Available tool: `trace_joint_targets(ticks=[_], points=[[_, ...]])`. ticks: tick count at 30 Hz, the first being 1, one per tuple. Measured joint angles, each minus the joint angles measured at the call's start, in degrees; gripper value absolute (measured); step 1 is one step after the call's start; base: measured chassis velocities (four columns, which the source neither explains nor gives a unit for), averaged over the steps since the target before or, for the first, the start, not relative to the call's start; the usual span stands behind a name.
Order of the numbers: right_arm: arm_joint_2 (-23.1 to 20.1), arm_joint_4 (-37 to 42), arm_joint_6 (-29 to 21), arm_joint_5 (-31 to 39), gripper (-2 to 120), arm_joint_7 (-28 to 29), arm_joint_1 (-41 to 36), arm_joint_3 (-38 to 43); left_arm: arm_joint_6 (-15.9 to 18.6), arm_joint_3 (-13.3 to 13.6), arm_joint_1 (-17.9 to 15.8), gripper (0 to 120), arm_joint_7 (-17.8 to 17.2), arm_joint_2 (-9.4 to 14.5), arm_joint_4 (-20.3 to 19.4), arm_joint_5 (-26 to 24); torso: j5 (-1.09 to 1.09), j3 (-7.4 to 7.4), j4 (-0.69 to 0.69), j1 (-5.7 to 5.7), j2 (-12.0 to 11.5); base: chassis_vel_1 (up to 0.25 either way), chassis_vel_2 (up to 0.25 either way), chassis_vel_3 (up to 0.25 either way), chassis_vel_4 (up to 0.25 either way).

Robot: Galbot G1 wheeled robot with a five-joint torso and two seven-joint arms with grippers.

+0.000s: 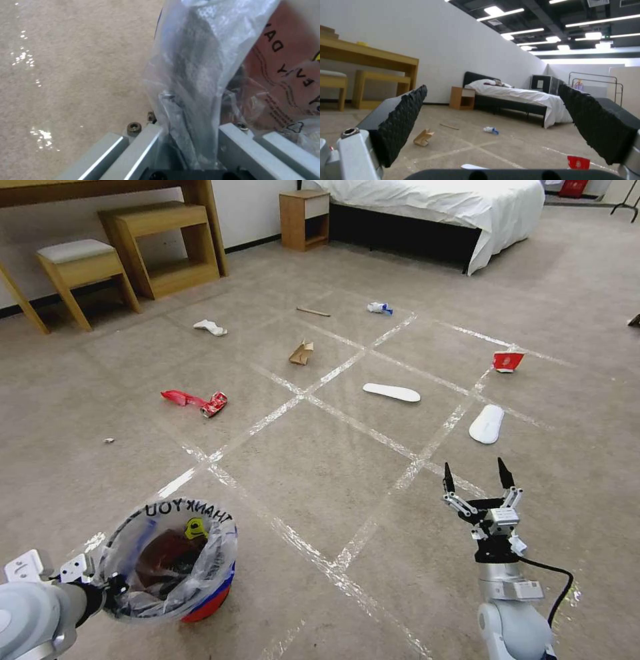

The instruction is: Pick up the trash bin and place the garbage on the floor into it.

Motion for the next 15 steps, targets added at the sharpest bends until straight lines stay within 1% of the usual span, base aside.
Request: trace_joint_targets(ticks=[2,6,9,10,14,15], points=[[-0.2,0.4,-0.3,-0.1,100,0.4,0.0,0.1,-0.5,-1.3,0.0,0,-1.6,0.2,-2.7,-2.9,0.01,0.0,0.0,0.0,0.0,0.0,0.0,0.0,0.0],[-0.2,0.7,-0.5,-0.5,100,0.7,-0.1,0.4,-1.0,-2.2,-0.2,0,-2.7,0.6,-4.0,-4.6,0.01,0.0,-0.01,0.0,0.0,0.0,0.0,0.0,0.0],[-0.2,1.1,-0.5,-0.9,100,1.6,-0.4,0.4,-1.5,-4.7,0.3,0,-4.0,0.8,-5.5,-7.3,0.0,0.0,0.0,0.0,0.0,0.0,0.0,0.0,0.0],[-0.2,1.1,-0.5,-0.9,100,1.6,-0.4,0.4,-1.5,-4.7,0.3,0,-4.0,0.8,-5.5,-7.3,0.0,0.0,0.0,0.0,0.0,0.0,0.0,0.0,0.0],[-0.3,1.5,-0.5,-1.2,100,1.8,-1.0,0.5,-1.6,-8.3,2.5,0,-4.6,0.6,-7.5,-9.5,0.01,0.0,0.0,0.0,0.0,0.0,0.0,0.0,0.0],[-0.3,1.5,-0.5,-1.2,100,1.8,-1.0,0.5,-1.6,-8.3,2.5,0,-4.6,0.6,-7.5,-9.5,0.01,0.0,0.0,0.0,0.0,0.0,0.0,0.0,0.0]])
